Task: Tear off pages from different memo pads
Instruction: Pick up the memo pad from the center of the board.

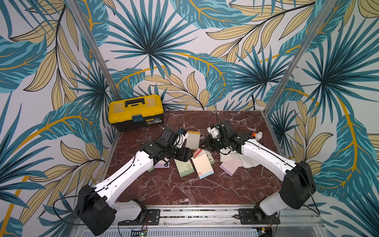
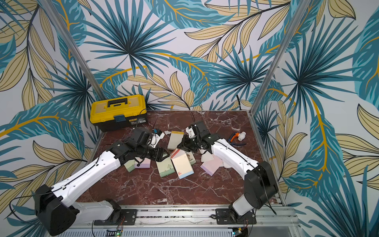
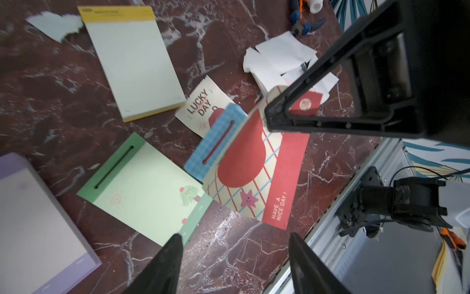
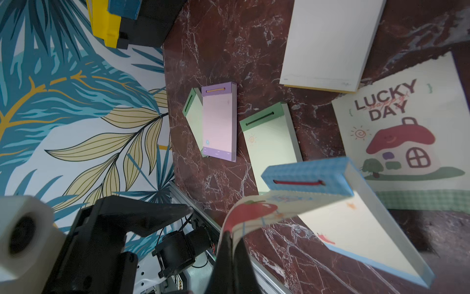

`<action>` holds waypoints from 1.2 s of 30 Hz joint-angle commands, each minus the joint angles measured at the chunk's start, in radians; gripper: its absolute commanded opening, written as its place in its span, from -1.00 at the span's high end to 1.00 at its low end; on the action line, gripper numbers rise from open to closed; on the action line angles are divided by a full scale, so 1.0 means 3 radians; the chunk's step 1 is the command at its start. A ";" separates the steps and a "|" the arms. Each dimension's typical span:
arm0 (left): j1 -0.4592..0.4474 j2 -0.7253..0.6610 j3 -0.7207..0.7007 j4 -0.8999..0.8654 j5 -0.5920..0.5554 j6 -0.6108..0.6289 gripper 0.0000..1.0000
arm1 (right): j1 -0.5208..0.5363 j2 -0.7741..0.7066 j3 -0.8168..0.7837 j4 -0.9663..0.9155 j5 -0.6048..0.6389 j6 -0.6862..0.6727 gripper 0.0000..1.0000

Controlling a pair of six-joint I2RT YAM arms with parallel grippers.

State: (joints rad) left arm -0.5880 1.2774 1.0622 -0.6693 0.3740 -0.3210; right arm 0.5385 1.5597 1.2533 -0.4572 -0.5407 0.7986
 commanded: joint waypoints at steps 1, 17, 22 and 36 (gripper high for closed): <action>0.0016 -0.0107 -0.0124 0.0366 0.0382 -0.0055 -0.40 | 0.0014 -0.0038 0.0106 -0.0241 -0.0161 -0.0258 1.00; -0.0024 -0.1095 -0.1069 0.1106 -0.0255 -0.0131 -0.56 | 0.0004 -0.0621 -0.0086 0.0311 0.0109 0.0866 1.00; -0.0016 -0.0906 -0.1048 0.1609 -0.0178 0.0223 -0.53 | 0.0000 -0.0666 0.0193 0.0175 0.0105 0.0853 1.00; 0.0038 -0.0421 -0.1085 0.2839 -0.0492 0.0454 -0.58 | -0.0012 -0.0723 0.0666 0.0454 0.0002 0.1224 1.00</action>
State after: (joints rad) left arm -0.5816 1.1496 0.7464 0.0284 0.2737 -0.2104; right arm 0.5365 1.3827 1.4254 -0.3939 -0.5205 1.1233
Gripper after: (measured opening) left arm 0.790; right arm 0.045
